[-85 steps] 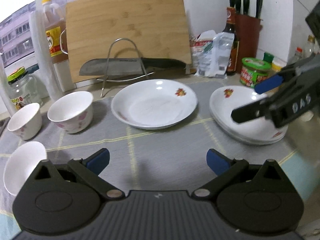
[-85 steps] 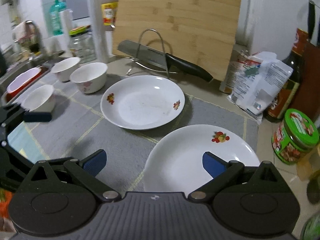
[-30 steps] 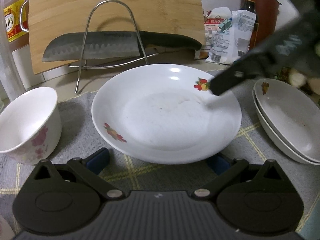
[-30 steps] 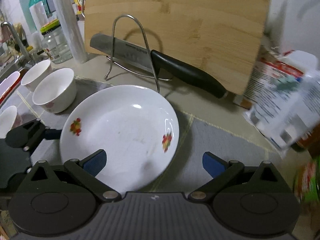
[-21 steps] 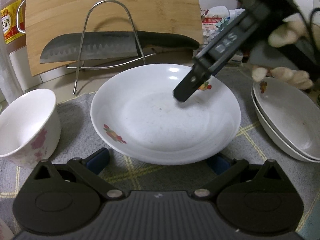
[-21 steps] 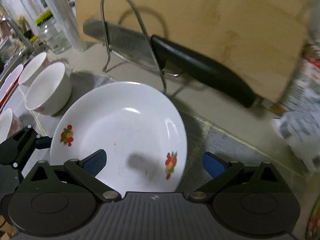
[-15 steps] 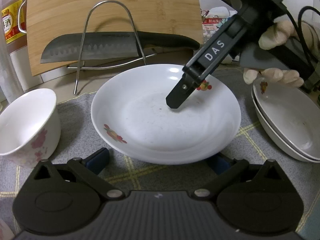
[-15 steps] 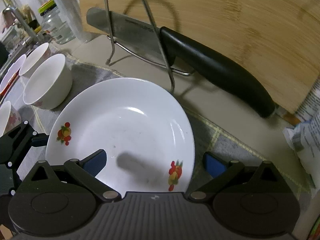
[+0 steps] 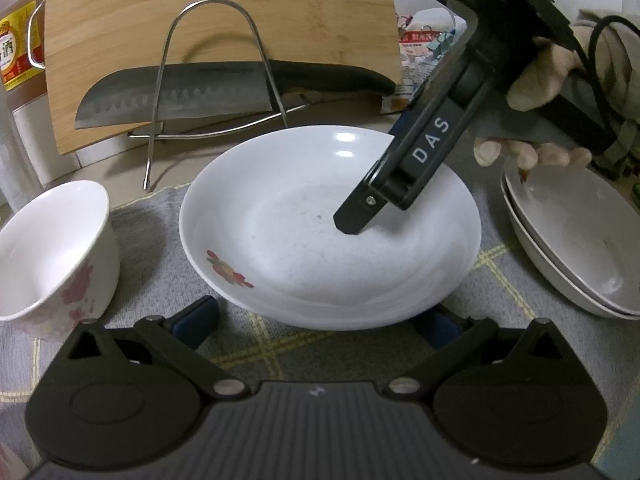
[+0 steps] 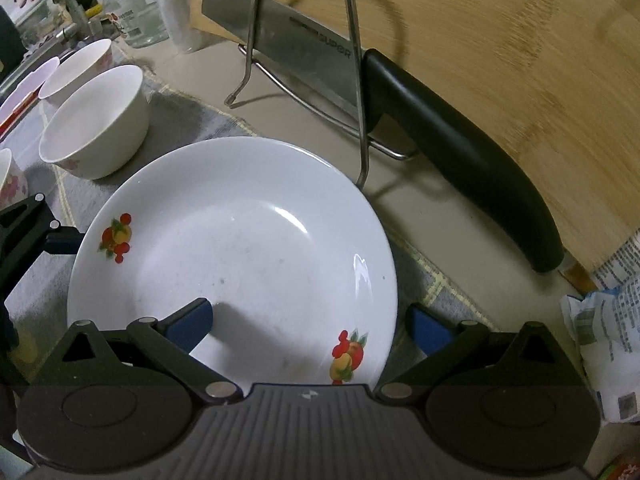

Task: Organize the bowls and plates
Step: 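Grasp the plate rim with the right gripper while the left gripper grips its opposite rim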

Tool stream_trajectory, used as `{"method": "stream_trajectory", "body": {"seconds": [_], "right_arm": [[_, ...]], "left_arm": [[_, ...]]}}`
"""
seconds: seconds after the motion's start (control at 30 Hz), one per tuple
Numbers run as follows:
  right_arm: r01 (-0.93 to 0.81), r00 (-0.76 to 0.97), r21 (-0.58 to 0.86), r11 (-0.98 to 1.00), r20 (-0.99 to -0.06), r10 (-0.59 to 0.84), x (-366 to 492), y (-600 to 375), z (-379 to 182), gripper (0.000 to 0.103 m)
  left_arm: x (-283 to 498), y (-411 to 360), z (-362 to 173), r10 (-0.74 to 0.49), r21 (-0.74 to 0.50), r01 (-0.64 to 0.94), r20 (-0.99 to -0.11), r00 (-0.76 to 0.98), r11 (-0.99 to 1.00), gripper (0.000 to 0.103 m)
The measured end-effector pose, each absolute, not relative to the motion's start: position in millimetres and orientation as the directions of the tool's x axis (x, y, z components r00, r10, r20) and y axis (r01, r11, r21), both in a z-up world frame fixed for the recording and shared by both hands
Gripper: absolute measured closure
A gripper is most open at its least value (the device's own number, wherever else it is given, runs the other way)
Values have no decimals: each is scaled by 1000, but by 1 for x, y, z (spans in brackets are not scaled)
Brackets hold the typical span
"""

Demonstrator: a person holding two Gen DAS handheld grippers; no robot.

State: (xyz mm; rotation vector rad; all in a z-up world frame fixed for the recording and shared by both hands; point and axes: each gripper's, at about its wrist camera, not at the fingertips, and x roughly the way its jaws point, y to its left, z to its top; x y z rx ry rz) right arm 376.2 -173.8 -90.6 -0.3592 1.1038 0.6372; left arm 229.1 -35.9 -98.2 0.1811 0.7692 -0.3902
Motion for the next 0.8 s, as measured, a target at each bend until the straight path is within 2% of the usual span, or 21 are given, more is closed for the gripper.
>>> {"method": "stream_trajectory", "body": {"seconds": [0.4,0.8], "right_arm": [[-716,266,51,696,-901,341,378,-172,-88,0],[-735,143,239,634,-860,490,395,-183,-84,0]], "left_arm": [[230,-30,-98,-353,13,505,-701,620,863,1],[235,-28,-100,-378,13,536,-695,612,844,1]]}}
